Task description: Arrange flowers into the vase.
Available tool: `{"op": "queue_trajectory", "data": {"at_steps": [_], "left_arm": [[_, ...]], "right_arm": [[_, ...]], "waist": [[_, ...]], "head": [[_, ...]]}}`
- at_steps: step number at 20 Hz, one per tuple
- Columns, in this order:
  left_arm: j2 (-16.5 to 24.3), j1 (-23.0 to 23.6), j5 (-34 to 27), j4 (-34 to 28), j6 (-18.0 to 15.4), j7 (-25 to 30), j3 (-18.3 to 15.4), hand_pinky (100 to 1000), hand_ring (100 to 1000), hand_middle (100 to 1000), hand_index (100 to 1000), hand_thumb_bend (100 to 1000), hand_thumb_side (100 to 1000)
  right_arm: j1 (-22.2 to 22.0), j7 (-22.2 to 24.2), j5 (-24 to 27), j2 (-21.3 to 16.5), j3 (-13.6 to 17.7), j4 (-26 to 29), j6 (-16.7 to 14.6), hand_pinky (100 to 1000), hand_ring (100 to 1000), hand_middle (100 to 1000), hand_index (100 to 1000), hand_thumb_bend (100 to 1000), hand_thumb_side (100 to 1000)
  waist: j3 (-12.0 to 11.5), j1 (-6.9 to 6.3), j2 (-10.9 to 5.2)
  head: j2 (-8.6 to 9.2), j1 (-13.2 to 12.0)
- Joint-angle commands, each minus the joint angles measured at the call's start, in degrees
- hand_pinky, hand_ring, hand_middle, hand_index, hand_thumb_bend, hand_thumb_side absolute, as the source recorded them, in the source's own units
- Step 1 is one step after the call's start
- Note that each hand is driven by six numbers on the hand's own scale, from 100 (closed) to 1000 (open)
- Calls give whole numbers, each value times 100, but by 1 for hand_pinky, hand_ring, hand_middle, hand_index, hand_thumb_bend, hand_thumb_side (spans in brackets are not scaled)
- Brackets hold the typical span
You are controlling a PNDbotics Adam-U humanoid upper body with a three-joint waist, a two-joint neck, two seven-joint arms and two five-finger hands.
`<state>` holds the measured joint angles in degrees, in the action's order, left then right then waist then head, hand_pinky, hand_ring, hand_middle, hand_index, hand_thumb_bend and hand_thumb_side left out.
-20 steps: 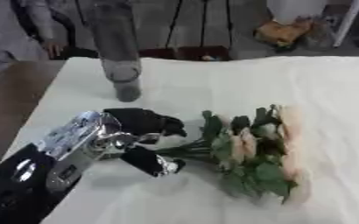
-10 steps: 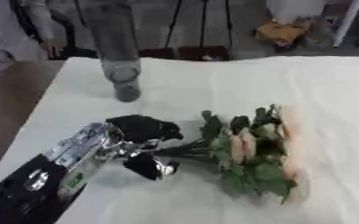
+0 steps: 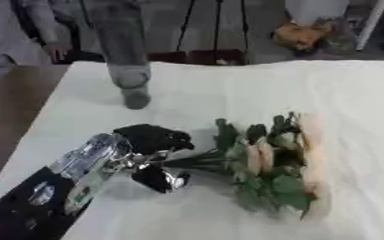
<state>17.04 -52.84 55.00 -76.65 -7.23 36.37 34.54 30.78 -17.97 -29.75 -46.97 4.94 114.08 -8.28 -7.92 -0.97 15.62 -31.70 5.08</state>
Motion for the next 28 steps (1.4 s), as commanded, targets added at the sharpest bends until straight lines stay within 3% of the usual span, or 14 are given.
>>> {"op": "queue_trajectory", "data": {"at_steps": [1,6,17,19,20,28], "left_arm": [[-92,-63,156,-8,10,-186,-81,433,597,758,928,190,841],[-194,-37,301,200,-49,-379,-79,339,518,707,895,204,837],[-243,-33,366,344,-112,-491,-86,333,512,698,890,205,836],[-255,9,407,440,-58,-466,-134,353,529,667,853,139,771],[-286,15,434,540,-16,-480,-171,306,496,630,829,100,718],[-458,8,520,1112,73,-938,-333,176,399,537,729,100,663]], "right_arm": [[91,-23,26,-77,90,51,16,846,909,886,918,333,1000],[72,-49,20,-76,118,51,28,846,909,884,918,334,1000],[66,-66,18,-71,130,51,35,846,909,884,918,334,1000],[70,-72,25,-67,133,51,30,846,908,882,918,334,1000],[71,-75,31,-65,134,51,27,846,908,881,917,335,1000],[57,-95,41,-55,159,51,31,846,908,881,917,333,1000]], "waist": [[21,8,-88],[45,10,-72],[50,8,-66],[58,11,-58],[61,13,-57],[89,25,-44]], "head": [[72,-29],[81,-46],[85,-53],[108,-61],[117,-66],[150,-87]]}}
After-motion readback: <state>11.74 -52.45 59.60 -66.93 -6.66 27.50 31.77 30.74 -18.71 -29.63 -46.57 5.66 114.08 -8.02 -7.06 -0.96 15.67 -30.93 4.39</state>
